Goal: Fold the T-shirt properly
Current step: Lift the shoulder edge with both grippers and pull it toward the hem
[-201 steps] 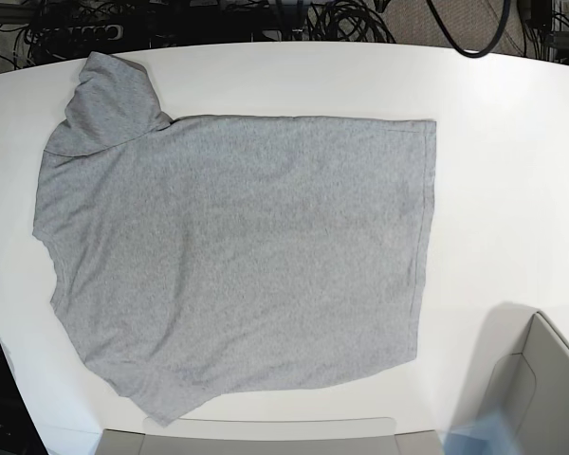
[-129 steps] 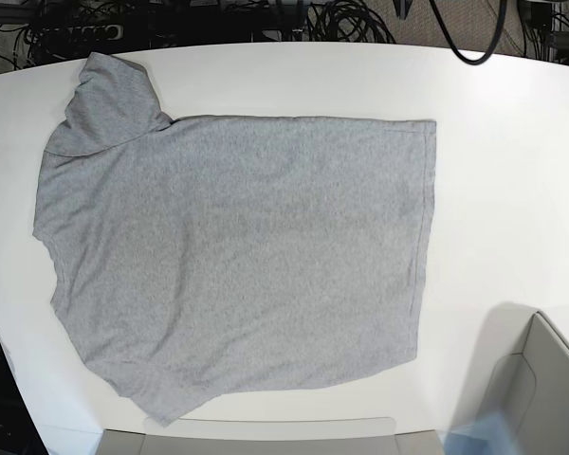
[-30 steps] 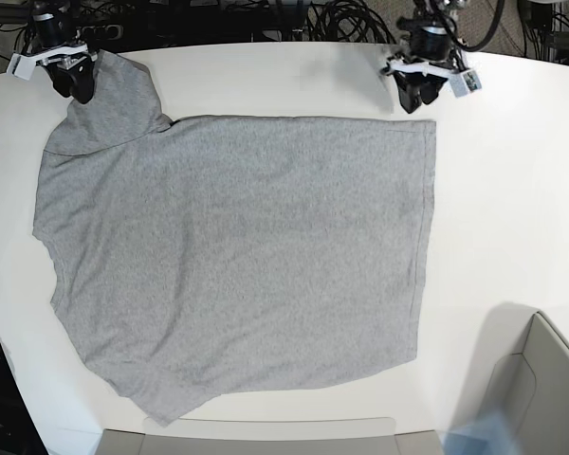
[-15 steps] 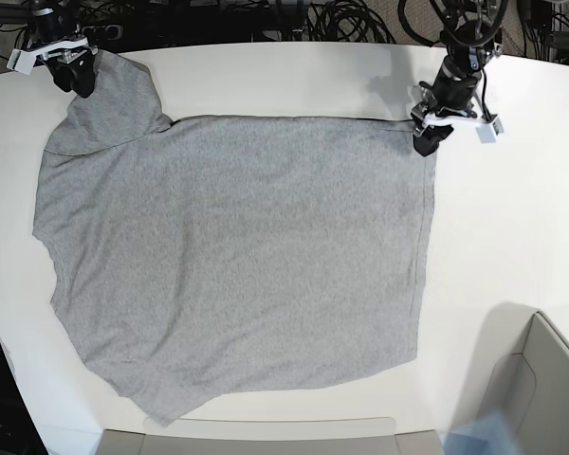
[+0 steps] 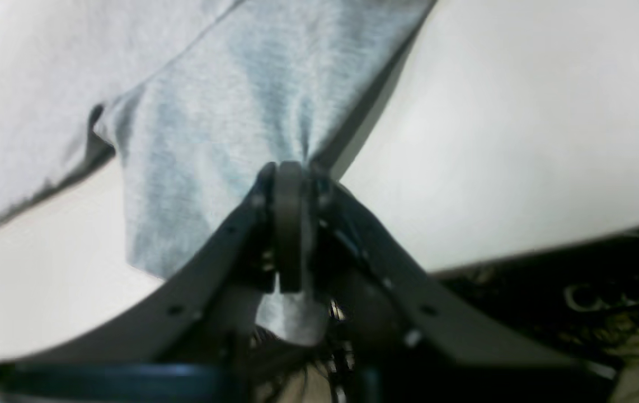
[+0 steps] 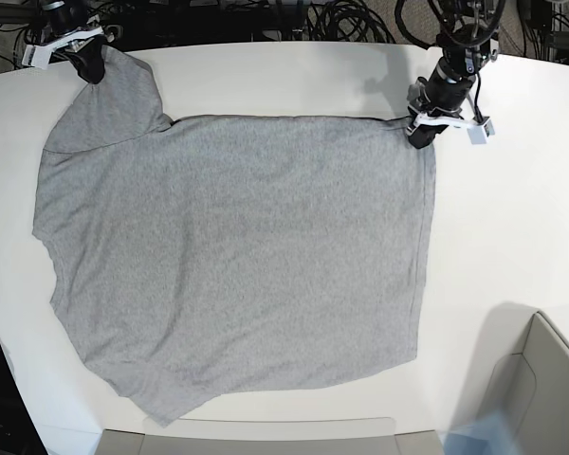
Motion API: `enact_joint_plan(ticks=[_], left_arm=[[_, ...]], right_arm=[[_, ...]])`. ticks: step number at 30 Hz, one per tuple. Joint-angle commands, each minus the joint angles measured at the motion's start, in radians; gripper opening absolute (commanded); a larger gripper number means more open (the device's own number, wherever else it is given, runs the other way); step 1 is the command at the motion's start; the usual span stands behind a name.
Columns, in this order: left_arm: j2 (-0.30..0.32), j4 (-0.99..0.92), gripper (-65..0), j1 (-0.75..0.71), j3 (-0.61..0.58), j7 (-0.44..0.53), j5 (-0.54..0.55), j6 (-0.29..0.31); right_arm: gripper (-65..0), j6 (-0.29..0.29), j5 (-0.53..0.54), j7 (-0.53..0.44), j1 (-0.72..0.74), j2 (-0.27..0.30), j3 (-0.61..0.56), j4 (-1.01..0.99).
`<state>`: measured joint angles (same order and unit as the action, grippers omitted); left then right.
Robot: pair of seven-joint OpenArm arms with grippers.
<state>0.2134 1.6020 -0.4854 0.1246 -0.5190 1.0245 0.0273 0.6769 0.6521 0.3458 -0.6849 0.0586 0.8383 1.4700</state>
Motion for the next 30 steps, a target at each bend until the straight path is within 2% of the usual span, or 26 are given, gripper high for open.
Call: enact_joint_plan(ticks=[1, 7, 9, 18, 20, 26, 28, 30], left_arm=[[0.008, 0.011, -65.0, -0.017, 0.002, -0.037, -0.022, -0.028], [0.031, 0.171, -65.0, -0.109, 0.005, -0.03, -0.022, -0.03], [0.03, 0.226, -65.0, -0.14, 0.04, -0.03, -0.022, -0.031], [0.031, 0.326, -65.0, -0.197, 0.155, -0.04, -0.016, -0.031], [0.031, 0.331, -65.0, -0.195, 0.157, -0.04, -0.016, -0.034], [0.031, 0.331, -65.0, -0.163, 0.148, -0.042, -0.016, -0.039], [0.031, 0.331, -65.0, -0.134, 0.148, -0.053, -0.016, -0.04], [0.031, 0.331, -65.0, -0.097, 0.157, -0.123, -0.016, -0.071]], right_arm=[[-65.0, 0.008, 0.013, -0.014, -0.023, 0.008, 0.005, 0.039], [-65.0, 0.008, 0.021, -0.014, -0.045, -0.021, 0.052, 0.186], [-65.0, 0.008, 0.021, -0.014, -0.043, -0.039, 0.078, 0.226], [-65.0, 0.008, 0.021, -0.011, -0.006, -0.039, 0.155, 0.352], [-65.0, 0.008, 0.021, 0.06, 0.021, -0.033, 0.163, 0.375], [-65.0, 0.008, 0.013, 0.376, 0.186, 0.007, 0.267, 0.444], [-65.0, 0.008, 0.008, 0.433, 0.232, 0.036, 0.281, 0.45], [-65.0, 0.008, -0.025, 0.473, 0.27, 0.056, 0.279, 0.45]])
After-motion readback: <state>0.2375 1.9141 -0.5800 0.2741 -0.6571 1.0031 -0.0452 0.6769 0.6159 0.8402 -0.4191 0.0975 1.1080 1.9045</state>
